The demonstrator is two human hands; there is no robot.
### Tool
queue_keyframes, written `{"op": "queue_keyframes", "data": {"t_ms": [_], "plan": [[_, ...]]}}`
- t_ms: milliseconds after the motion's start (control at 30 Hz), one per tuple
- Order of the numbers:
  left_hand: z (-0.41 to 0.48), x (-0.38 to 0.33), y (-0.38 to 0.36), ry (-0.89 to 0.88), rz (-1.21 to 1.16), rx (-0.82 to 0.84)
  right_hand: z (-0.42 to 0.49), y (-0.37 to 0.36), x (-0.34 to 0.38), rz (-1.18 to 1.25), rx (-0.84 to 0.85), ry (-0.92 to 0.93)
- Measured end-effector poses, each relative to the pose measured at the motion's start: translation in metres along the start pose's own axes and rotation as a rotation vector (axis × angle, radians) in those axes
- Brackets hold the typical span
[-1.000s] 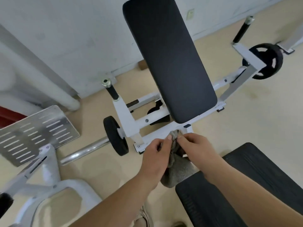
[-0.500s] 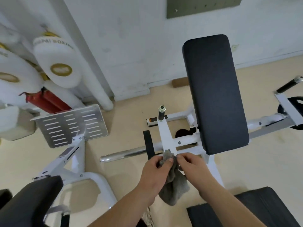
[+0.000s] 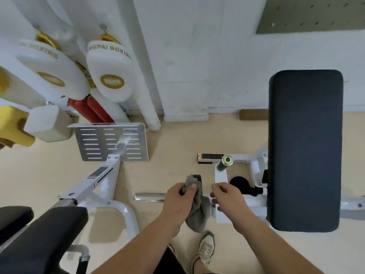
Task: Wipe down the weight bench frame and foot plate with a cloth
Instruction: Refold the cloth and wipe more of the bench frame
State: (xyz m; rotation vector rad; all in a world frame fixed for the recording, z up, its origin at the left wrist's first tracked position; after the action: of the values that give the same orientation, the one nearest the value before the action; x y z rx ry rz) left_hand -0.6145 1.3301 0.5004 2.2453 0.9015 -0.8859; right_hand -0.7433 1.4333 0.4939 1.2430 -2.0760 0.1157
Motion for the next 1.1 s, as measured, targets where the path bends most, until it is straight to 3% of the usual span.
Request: {"op": "queue_keyframes", "data": {"t_ms": [233, 467, 667, 833, 1000, 1100], "plan": [[0.032, -0.030, 0.039, -0.019, 0.038, -0.012, 0.026, -0.027, 0.057, -0.090, 0.091, 0.029], [0.100, -0.069, 0.076, -0.071, 0.104, 0.053, 0.060, -0.051, 0.105, -0.036, 0.027, 0.023], [0.180, -0.109, 0.090, -0.121, 0.140, 0.184, 0.103, -0.079, 0.141, 0.202, -0.067, -0.088], [0.208, -0.140, 0.098, -0.209, 0.097, 0.405, 0.120, -0.086, 0.173, 0.530, -0.018, -0.085], [0.214, -0.169, 0.095, -0.298, 0.194, 0.248, 0.119, -0.072, 0.188, 0.556, -0.014, -0.043], [0.207, -0.183, 0.081, -0.312, 0.247, 0.265, 0.106, -0.050, 0.187, 0.501, -0.069, -0.032]]}}
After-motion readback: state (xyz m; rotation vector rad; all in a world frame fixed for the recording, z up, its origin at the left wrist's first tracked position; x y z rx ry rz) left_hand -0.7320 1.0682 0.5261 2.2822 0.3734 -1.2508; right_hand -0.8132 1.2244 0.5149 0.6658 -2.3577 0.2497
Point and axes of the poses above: each hand's wrist, its own z-axis towards the middle knuckle, its own y-axis out of the back of the hand, x = y × z, the point moved 2 cm from there along z, towards the middle knuckle, and after that the axes turned 4 degrees about -y, right-handed, at the moved point
